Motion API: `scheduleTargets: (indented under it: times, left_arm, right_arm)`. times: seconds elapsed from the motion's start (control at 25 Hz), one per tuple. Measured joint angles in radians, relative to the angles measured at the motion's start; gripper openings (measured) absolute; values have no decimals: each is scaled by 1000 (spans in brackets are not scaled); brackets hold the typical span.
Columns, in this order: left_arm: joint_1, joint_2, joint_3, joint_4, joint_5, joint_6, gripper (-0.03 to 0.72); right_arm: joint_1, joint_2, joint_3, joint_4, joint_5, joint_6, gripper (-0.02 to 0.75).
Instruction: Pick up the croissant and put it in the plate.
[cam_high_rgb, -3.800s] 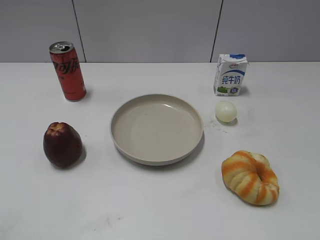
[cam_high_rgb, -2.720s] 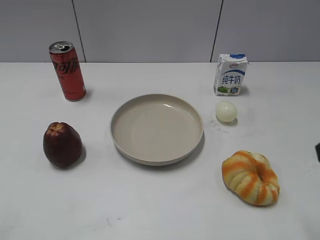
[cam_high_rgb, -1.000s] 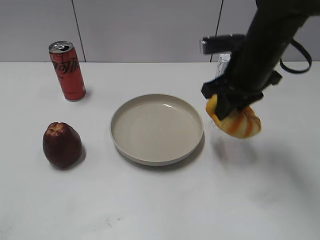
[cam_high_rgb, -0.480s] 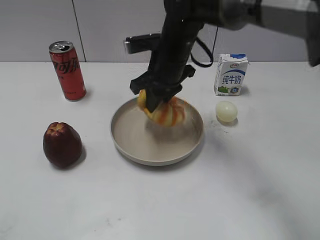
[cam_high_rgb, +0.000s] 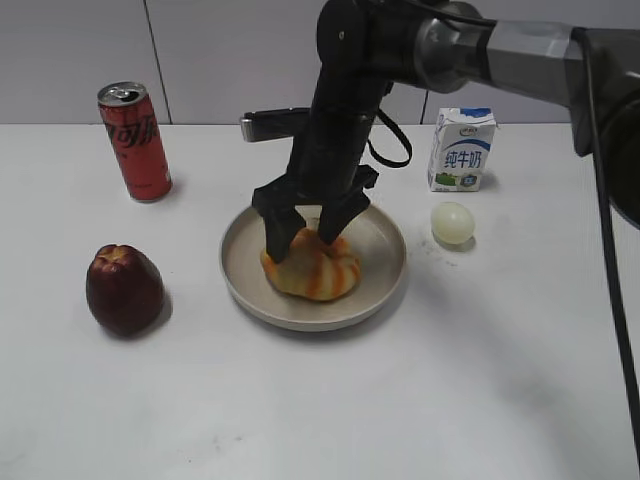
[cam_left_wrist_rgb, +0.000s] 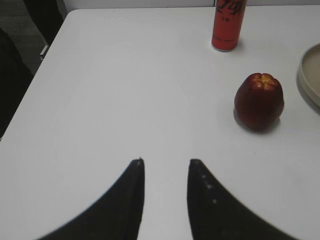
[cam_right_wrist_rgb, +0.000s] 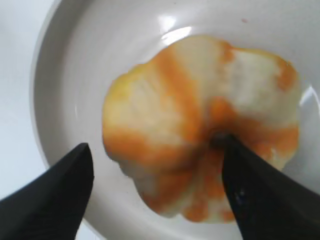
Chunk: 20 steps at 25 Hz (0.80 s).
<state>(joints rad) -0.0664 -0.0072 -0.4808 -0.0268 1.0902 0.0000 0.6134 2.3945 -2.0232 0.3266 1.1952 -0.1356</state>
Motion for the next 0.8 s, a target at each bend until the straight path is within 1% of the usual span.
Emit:
scheduleTargets:
  times: [0.24,0.4,0.48,0.64,0.8]
  left_arm:
    - [0,0,0,0,0,0,234]
    - [0,0,0,0,0,0,234]
    - [0,0,0,0,0,0,234]
    - [0,0,0,0,0,0,234]
    - [0,0,0,0,0,0,234]
  right_arm:
    - [-1,-63,-2,-34,10,-1,595]
    - [-39,-128,-2,-33,12,-1,594]
    - [-93,-167,-2,-36,13,3,594]
    - [-256,-242,0,-104,13,38,594]
    - [-410,-328,47,-157,14,53,593]
